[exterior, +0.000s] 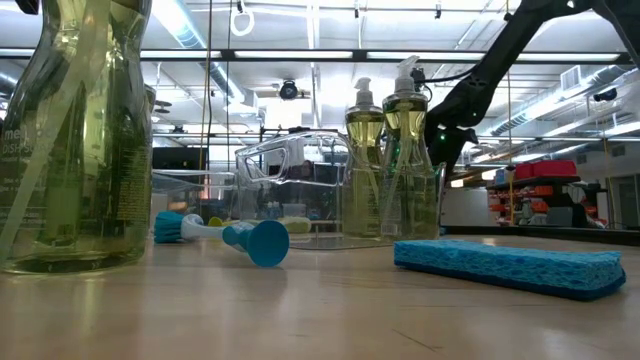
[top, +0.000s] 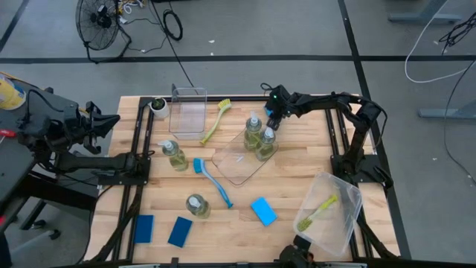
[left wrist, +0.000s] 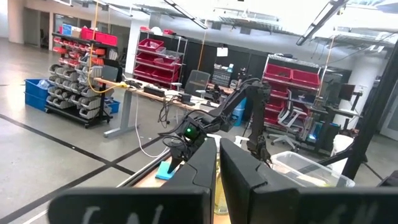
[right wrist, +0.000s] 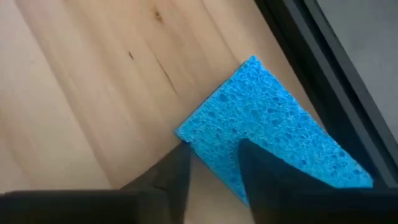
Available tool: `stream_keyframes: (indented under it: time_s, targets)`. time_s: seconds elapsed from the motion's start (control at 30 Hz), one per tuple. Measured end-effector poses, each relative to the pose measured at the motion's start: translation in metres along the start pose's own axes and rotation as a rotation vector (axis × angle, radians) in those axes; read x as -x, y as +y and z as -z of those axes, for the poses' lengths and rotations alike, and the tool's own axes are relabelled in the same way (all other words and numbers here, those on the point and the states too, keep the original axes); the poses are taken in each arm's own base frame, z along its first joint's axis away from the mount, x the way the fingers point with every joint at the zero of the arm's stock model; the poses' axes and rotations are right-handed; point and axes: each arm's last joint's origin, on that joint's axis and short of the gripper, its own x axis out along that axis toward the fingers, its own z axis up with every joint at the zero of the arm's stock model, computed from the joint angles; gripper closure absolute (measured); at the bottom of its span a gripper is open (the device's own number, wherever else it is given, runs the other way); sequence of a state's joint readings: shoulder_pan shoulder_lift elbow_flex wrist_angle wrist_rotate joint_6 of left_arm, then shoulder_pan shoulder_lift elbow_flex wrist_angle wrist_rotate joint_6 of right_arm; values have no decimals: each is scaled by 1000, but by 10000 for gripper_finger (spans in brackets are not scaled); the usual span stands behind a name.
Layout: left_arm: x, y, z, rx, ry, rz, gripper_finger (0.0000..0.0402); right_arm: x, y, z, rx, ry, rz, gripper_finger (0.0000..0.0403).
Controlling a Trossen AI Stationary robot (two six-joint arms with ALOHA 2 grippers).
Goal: Pick & Place Kitchen Sink Supplies
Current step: Put the blue sponge into the top transparent bin
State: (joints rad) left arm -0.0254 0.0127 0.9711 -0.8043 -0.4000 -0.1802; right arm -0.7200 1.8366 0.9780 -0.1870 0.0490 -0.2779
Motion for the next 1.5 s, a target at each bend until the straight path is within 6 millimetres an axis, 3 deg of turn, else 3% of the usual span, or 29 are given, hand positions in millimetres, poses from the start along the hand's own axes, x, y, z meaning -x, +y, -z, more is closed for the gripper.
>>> stream_keyframes:
  time_s: [0.17,0.23,0.5,0.83,1.1,1.3,1.5]
  targets:
    - [0,0,0,1,-2,-7,376,0,0,0,20,6,15,372]
    - [0,0,0,1,-2,-7,376,0,0,0,31,9,19,394]
    - [0,0,0,1,-2,-7,376,7,3,-3,30,-2,20,401]
    - [0,0,0,1,-2,-7,376,47,1,-21,-52,-118,81,402]
    - [0,0,-1,3,-10,-5,376,102,-4,-31,-126,-286,116,403]
    - [0,-1,-7,21,-69,5,376,164,-12,-44,-157,-471,161,403]
    - [-2,-1,-10,-36,-90,-32,376,220,-19,-70,-166,-647,97,403]
